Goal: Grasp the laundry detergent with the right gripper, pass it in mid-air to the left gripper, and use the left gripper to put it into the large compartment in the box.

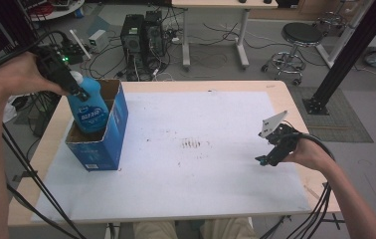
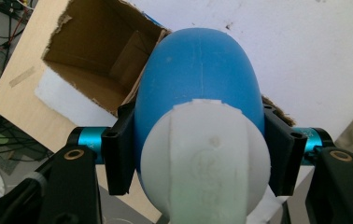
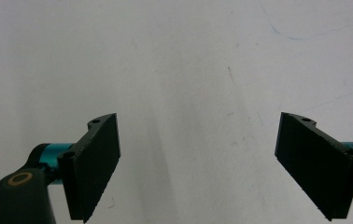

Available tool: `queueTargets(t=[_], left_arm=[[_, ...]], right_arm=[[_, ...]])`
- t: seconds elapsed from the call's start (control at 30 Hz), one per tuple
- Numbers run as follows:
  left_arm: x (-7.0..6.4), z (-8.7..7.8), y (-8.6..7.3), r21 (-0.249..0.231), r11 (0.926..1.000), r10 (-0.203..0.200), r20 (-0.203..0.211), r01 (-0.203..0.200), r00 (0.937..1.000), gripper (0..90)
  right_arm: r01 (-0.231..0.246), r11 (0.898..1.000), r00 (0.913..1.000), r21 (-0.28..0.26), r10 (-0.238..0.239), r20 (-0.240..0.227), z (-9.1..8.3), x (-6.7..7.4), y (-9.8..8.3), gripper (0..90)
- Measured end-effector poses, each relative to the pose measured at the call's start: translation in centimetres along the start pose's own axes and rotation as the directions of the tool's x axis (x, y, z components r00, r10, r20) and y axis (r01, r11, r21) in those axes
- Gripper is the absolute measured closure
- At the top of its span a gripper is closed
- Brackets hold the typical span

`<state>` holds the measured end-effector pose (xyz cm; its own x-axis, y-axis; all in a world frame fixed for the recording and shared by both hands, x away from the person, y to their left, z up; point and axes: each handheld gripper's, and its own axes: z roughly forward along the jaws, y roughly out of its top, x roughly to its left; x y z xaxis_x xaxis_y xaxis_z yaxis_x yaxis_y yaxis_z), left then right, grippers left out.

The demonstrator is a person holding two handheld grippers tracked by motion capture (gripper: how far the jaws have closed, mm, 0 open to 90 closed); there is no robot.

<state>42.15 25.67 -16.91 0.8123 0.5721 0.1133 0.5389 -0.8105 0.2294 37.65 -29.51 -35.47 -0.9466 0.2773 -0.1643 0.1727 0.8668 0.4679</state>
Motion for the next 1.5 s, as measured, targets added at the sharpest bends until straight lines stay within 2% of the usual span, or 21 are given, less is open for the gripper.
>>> queueTargets(t=[0.17, 0.3, 0.47, 0.5, 0.53, 0.8, 0.87, 1.17, 1.5], left_arm=[[-0.2, 2.4, -0.3, 0.031, 0.9993, 0.018, 0.025, -0.019, 0.9995, 38.3], [-0.4, 4.5, -0.4, 0.065, 0.9966, 0.048, 0.039, -0.051, 0.9981, 38.3], [-0.5, 6.5, -0.8, 0.078, 0.9956, 0.049, 0.049, -0.053, 0.9976, 38.2], [-0.5, 6.5, -0.8, 0.078, 0.9956, 0.049, 0.049, -0.053, 0.9976, 38.2], [-0.6, 7.6, -1.1, 0.089, 0.9936, 0.065, 0.054, -0.070, 0.9964, 38.2], [-0.8, 9.9, -1.9, 0.104, 0.9909, 0.079, 0.067, -0.085, 0.9946, 38.2], [-0.8, 10.0, -2.0, 0.086, 0.9928, 0.078, 0.067, -0.083, 0.9947, 38.1], [-1.0, 10.0, -2.1, 0.099, 0.9901, 0.094, 0.057, -0.100, 0.9939, 38.1], [-1.2, 10.0, -2.1, 0.100, 0.9899, 0.095, 0.053, -0.100, 0.9941, 38.0]], right_arm=[[0.000, 1.000, 1.0000, 0.009, 0.000, -0.003, 0.2, 0.2, 0.0, 13.4], [0.000, 1.000, 1.0000, 0.010, 0.000, 0.000, 0.2, 0.2, 0.0, 13.4], [-0.003, 1.000, 1.0000, 0.014, 0.003, -0.004, 0.4, 0.3, -0.2, 13.4], [-0.003, 1.000, 1.0000, 0.014, 0.003, -0.004, 0.4, 0.3, -0.2, 13.4], [-0.002, 1.000, 1.0000, 0.015, 0.002, -0.005, 0.5, 0.3, -0.2, 13.4], [-0.001, 1.000, 0.9999, 0.020, 0.001, -0.013, 0.9, 0.5, -0.1, 13.4], [0.000, 1.000, 0.9999, 0.019, 0.000, -0.014, 1.0, 0.5, -0.1, 13.4], [-0.003, 1.000, 0.9999, 0.020, 0.003, -0.012, 1.3, 0.6, 0.0, 13.4], [0.001, 1.000, 0.9999, 0.021, 0.000, -0.014, 1.3, 0.9, 0.0, 13.4]])
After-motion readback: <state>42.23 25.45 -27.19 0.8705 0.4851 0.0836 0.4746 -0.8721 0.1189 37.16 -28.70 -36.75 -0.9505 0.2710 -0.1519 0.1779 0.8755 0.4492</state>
